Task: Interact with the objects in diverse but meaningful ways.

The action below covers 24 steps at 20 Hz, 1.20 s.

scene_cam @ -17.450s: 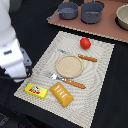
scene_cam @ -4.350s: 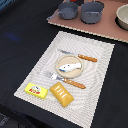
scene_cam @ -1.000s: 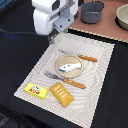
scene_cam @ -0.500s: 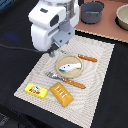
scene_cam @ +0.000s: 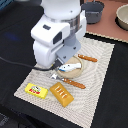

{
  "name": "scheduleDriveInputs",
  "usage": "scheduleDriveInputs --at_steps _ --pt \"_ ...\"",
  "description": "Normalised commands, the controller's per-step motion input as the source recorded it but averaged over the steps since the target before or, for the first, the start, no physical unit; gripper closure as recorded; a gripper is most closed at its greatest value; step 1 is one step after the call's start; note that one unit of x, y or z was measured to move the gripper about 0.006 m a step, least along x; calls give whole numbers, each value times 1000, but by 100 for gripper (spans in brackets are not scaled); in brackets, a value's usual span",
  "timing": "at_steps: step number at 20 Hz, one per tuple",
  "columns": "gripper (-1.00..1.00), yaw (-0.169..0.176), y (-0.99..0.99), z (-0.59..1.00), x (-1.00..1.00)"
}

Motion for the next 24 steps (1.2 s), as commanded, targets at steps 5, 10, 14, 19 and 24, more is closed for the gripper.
scheduleDriveInputs --at_steps 5,10,14,19,24 --pt "-100 13 -741 3 542" --pt "-100 1 -558 -83 176" --pt "-100 0 -210 -134 333" --pt "-100 0 -110 -74 434" --pt "-100 -6 -282 -43 451"
